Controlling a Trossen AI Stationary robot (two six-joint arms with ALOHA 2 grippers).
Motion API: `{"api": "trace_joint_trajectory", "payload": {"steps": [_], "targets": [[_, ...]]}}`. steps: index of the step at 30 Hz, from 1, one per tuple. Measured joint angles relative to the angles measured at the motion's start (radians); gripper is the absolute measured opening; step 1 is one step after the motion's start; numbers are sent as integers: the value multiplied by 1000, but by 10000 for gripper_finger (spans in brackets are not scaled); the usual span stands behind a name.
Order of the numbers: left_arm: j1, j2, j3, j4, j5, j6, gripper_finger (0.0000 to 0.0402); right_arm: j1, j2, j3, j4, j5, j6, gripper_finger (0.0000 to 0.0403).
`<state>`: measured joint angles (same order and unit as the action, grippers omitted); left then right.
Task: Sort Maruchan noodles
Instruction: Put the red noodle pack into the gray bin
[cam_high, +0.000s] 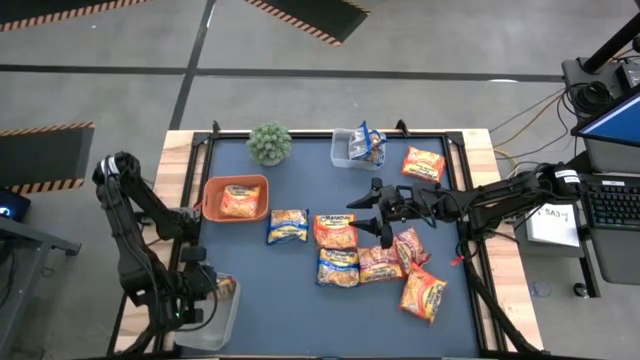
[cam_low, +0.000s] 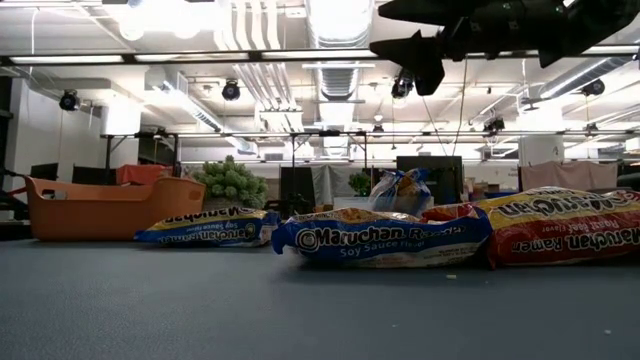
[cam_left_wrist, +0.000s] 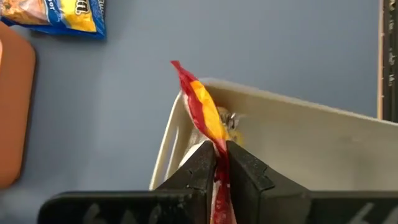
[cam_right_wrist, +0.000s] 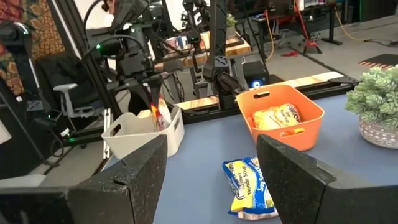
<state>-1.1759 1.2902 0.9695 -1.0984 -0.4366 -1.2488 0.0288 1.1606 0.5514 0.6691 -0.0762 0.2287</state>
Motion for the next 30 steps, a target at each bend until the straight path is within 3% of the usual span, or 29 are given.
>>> {"api": "trace_joint_trajectory", "payload": {"steps": [10, 20, 30], "targets": [[-19, 13, 0, -81, 79, -28, 38, 0, 0, 0, 1, 0, 0, 238], [-19, 12, 13, -100, 80, -30, 39, 0, 0, 0, 1, 0, 0, 238], [-17, 12, 89, -211, 62, -136, 39, 0, 1, 0, -6, 0, 9, 238]]}}
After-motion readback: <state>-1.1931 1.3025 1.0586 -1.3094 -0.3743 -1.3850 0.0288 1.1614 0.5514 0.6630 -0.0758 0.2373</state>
